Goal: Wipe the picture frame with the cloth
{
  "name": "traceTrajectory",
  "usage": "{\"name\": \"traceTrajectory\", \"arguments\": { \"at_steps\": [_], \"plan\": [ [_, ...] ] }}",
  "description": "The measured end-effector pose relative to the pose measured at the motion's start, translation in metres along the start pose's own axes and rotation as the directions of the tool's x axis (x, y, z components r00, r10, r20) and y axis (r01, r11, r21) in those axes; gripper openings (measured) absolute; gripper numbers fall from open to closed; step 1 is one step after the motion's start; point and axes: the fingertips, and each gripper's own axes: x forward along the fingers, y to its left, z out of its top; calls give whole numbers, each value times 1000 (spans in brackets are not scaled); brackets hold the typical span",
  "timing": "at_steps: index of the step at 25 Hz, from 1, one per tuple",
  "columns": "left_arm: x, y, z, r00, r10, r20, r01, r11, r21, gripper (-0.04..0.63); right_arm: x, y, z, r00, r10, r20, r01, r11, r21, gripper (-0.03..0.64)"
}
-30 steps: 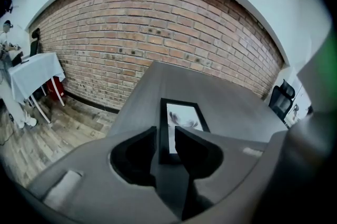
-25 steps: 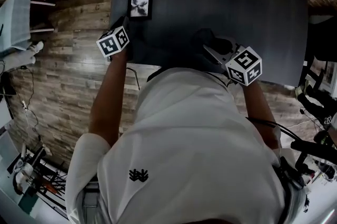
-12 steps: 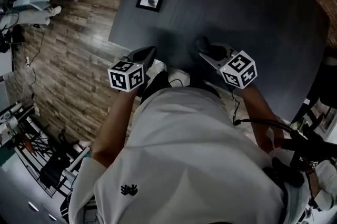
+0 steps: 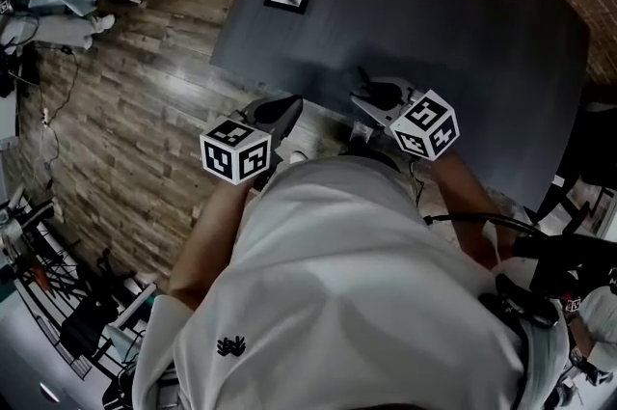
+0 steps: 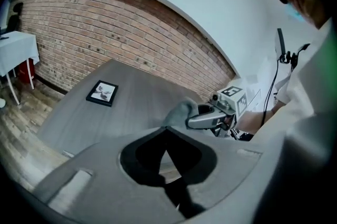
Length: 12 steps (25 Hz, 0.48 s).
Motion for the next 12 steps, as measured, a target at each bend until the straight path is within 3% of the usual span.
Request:
{"name": "traceTrajectory", "arguments": {
  "at_steps": [5,12],
  "plan": [
    [-55,7,-22,999,4,53,-3,1000,-13,12,19,52,5,1000,-15,12,16,999,-34,109],
    [-106,-1,-70,998,-22,55,23,1000,-11,12,26,121,0,998,-53,15,54,996,-68,107]
  ]
}}
